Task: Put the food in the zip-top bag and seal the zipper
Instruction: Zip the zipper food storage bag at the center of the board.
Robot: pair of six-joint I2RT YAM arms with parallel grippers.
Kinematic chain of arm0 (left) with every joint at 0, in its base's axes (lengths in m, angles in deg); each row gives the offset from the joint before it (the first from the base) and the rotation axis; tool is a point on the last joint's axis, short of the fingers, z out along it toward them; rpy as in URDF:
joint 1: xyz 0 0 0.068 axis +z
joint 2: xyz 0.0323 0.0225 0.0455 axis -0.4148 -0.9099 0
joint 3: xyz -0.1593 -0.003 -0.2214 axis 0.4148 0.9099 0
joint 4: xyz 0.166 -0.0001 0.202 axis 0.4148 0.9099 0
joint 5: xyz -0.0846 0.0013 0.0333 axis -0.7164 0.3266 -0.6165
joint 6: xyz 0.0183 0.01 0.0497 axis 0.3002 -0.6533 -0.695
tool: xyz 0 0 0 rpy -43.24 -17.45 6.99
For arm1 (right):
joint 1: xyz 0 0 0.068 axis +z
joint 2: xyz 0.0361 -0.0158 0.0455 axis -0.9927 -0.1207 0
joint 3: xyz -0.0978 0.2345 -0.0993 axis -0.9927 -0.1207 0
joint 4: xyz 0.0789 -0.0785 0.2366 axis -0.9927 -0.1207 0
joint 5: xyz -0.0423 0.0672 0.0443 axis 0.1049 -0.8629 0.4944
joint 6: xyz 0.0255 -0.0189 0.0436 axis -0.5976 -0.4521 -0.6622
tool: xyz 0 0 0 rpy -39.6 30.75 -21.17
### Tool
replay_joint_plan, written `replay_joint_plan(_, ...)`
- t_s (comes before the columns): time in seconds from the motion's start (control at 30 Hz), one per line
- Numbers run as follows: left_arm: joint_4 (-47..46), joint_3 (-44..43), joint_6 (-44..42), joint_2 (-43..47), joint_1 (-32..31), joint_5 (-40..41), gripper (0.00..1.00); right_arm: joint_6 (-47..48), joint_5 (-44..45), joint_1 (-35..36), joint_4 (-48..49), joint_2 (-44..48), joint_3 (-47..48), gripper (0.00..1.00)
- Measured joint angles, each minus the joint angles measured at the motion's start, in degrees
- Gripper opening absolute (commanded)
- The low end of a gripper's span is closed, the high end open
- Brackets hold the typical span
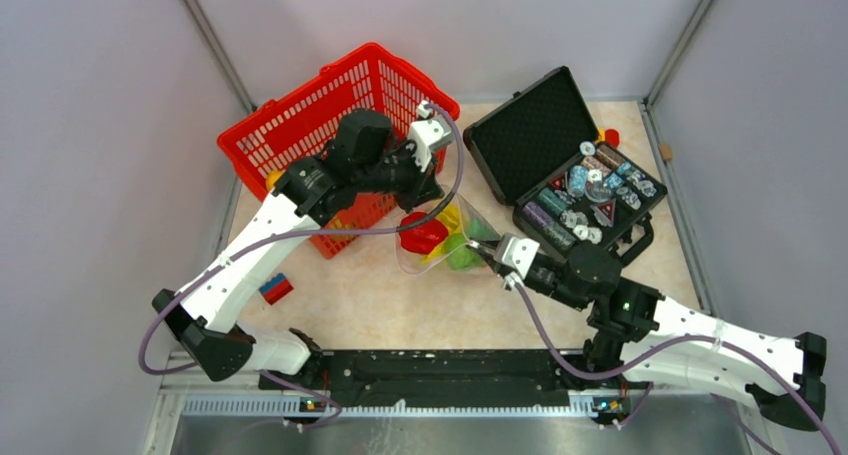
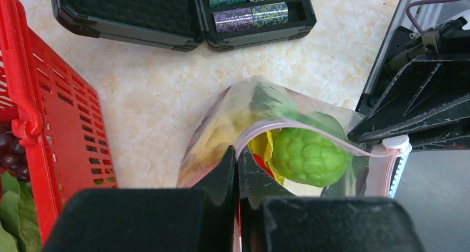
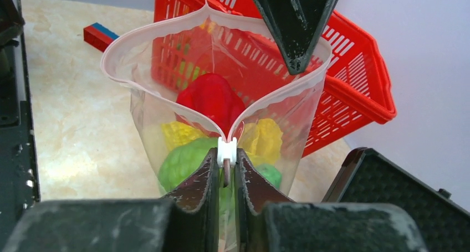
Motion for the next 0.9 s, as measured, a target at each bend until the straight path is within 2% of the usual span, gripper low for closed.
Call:
replay_joint_plan(0.13, -0.02, 0.04, 0.13, 0.0, 0.24, -0.09, 0.0, 0.39, 0.76, -0.07, 0.98, 0.09, -0.09, 0.0)
replay_joint_plan(0.27, -0.02, 0.07, 0.31, 0.0, 0.42, -0.15, 0.0, 0.57, 1.84, -0.11, 1.92, 0.85, -1.2, 0.16)
replay_joint_plan(0.4, -0.02, 0.07, 0.5, 0.0, 0.83, -0.17, 0.0, 0.79, 2.69, -0.11, 1.92, 1.51, -1.42, 0.2)
replay_joint_plan(0.47, -0.02, 0.07, 0.61, 0.0, 1.07, -0.35, 0.0, 0.79, 2.82, -0.11, 1.79, 1.6, -1.42, 0.27)
replay_joint_plan(0.77, -0.02, 0.07, 0.9, 0.0, 1.73, -1.22, 0.0, 1.01, 2.86, -0.11, 1.36, 0.63, -1.42, 0.22)
replay_joint_plan(0.9, -0.02, 0.07, 0.9, 0.02, 1.84, -1.25, 0.0, 1.22, 3.04, -0.11, 0.87, 0.46, -1.42, 0.32)
